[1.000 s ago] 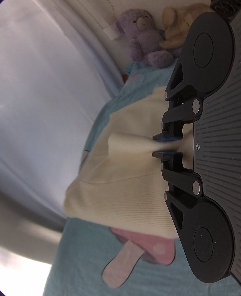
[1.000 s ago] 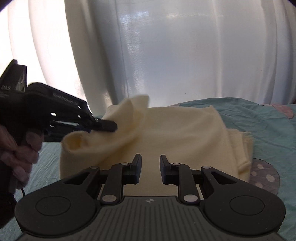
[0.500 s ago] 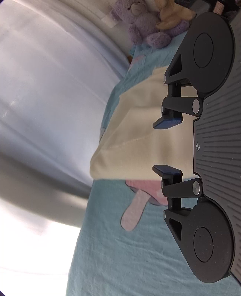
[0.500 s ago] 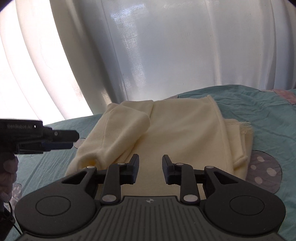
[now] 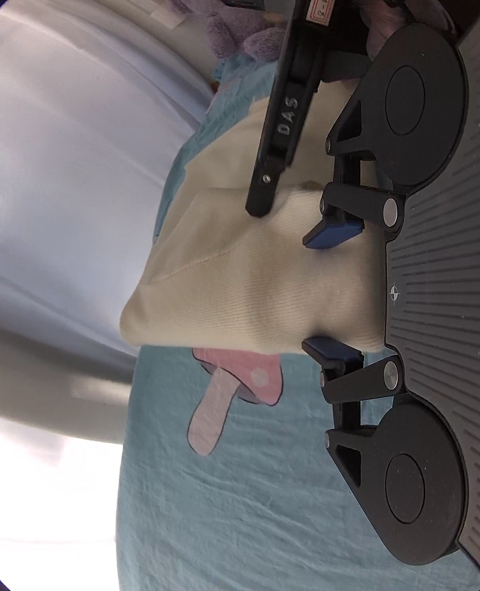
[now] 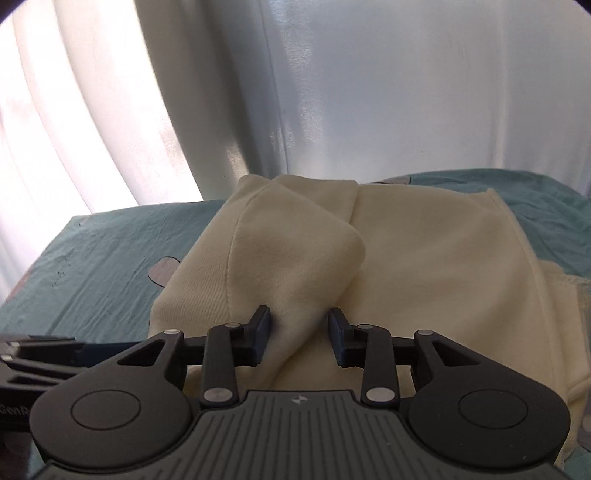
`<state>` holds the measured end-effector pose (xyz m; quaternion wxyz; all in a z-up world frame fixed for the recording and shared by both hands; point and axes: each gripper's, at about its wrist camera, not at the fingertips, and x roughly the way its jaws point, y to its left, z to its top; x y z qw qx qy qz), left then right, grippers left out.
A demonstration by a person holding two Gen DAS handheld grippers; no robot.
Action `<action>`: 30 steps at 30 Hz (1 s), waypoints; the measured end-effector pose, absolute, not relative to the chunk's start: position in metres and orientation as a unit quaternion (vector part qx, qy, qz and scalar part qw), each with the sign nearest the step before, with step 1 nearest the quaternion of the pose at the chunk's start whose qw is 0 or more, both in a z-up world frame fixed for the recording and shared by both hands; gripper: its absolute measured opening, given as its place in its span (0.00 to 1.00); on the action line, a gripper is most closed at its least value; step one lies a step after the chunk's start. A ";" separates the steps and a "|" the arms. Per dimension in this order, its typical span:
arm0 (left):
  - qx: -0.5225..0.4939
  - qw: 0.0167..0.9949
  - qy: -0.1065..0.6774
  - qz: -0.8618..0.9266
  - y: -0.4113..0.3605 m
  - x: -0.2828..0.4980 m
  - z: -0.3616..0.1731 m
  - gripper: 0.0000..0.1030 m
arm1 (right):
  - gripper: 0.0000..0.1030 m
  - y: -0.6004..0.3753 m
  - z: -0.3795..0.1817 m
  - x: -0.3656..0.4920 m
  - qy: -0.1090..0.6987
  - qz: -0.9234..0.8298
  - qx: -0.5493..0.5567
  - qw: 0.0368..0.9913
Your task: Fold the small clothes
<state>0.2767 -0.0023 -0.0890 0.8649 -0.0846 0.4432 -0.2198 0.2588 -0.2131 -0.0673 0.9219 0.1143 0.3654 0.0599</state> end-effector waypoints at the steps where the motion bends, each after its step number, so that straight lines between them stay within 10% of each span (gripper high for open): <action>1: -0.099 0.862 0.449 -0.215 0.004 0.277 -0.090 0.57 | 0.41 -0.220 -0.063 0.258 0.363 0.058 0.132 0.921; 26: -0.114 0.842 0.469 -0.241 0.009 0.277 -0.101 0.61 | 0.61 -0.230 -0.079 0.331 0.408 0.155 0.307 0.846; 30: -0.113 0.841 0.471 -0.243 0.010 0.274 -0.099 0.61 | 0.33 -0.225 -0.075 0.326 0.400 0.154 0.266 0.863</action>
